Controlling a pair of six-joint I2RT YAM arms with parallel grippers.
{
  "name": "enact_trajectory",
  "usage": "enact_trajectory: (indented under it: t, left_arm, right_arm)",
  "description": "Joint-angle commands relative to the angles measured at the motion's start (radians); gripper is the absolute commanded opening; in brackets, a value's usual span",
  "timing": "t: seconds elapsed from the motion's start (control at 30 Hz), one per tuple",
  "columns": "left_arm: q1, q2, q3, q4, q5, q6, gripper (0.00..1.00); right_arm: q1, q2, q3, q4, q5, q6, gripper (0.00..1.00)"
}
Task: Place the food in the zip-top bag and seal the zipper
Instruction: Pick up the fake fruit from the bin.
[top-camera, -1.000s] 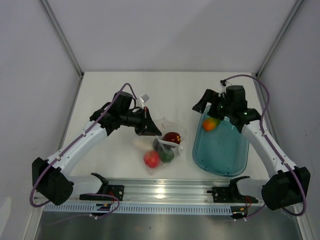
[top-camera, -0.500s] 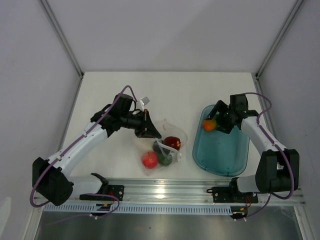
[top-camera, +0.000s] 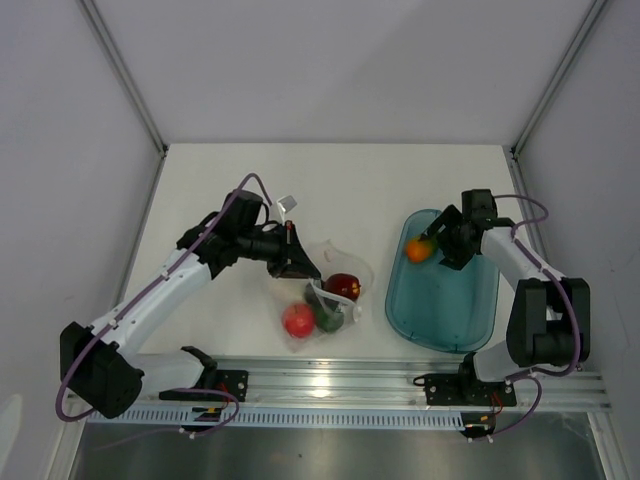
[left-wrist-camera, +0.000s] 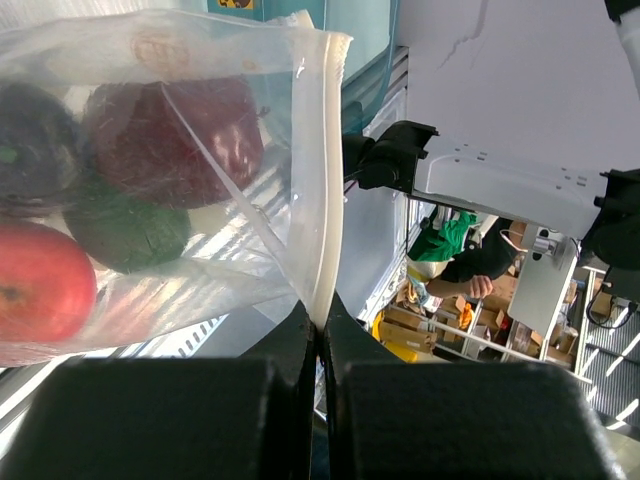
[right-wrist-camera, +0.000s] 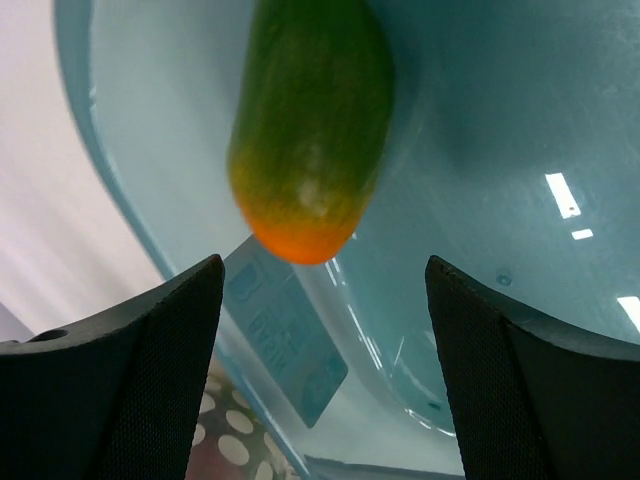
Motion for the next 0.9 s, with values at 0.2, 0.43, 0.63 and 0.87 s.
enact_trajectory:
  t: [0.2, 0.43, 0.63, 0.87]
  left_arm:
    - [-0.003, -0.053, -0.033, 0.024, 0.014, -0.012, 0.00]
    - [-0.003, -0.047, -0.019, 0.023, 0.011, -0.017, 0.01]
    - [-0.003, -0.038, -0.018, 0.021, 0.013, -0.020, 0.01]
    - [-0.006, -0.026, -0.009, 0.026, 0.016, -0.024, 0.01]
  right_arm:
    - [-0.021, 0.097, 0.018, 0.081, 0.000, 0.004, 0.82]
    - [-0.024, 0.146, 0.015, 0.128, -0.030, -0.015, 0.83]
    - [-0.027, 0.171, -0.005, 0.156, -0.053, -0.025, 0.74]
    - [-0.032, 0.140, -0.035, 0.171, -0.081, -0.042, 0.37]
